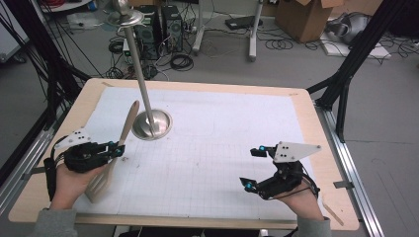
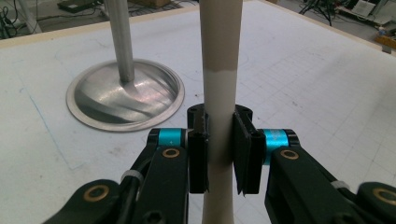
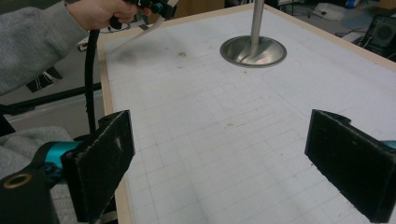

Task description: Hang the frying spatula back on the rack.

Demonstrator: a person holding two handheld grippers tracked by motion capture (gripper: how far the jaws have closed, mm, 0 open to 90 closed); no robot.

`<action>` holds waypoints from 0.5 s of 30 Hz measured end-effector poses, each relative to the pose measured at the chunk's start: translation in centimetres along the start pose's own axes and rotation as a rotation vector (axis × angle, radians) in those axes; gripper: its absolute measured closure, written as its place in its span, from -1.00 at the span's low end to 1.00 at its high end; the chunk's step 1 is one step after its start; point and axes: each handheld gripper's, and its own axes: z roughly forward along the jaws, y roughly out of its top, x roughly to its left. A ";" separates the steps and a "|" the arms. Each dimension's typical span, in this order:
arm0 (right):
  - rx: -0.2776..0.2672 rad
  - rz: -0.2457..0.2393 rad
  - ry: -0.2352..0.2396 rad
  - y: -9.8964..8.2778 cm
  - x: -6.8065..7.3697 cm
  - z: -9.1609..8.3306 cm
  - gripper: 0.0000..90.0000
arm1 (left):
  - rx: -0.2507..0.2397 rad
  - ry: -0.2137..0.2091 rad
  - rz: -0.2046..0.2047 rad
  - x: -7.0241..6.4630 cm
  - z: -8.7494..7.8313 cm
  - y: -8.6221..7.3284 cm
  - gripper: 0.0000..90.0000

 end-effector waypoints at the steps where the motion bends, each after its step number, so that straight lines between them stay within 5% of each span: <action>1: 0.003 0.007 0.006 0.0 0.1 0.0 -0.84 | -0.006 0.000 -0.005 0.1 -0.1 0.0 0.72; 15: -0.003 0.010 0.006 -0.1 0.1 -0.1 -0.84 | -0.047 0.002 -0.024 1.9 -2.2 0.8 0.72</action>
